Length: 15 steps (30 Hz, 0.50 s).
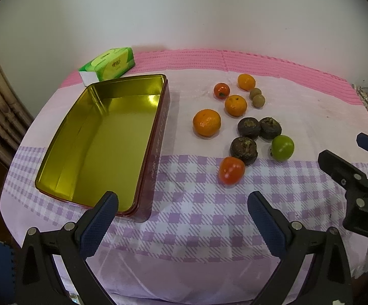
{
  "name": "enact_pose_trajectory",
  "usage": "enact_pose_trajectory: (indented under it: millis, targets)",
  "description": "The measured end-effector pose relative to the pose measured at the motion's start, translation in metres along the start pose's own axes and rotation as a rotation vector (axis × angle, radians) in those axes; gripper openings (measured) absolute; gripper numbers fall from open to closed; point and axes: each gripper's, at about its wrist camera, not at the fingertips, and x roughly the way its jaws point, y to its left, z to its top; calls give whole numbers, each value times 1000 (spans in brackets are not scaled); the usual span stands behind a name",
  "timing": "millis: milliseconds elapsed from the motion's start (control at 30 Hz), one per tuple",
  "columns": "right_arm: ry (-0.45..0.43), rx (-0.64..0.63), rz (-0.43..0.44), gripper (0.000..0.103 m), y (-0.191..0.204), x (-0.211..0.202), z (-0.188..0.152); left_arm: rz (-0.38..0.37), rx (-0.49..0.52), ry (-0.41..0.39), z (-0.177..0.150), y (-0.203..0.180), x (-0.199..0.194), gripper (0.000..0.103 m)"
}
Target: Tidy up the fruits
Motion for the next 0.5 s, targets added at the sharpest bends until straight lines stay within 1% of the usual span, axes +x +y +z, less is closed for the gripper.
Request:
enact_pose_trajectory:
  millis: [500]
  targets:
    - [-2, 0, -1, 102, 1, -1, 0, 14, -4, 8, 1, 3, -3, 101]
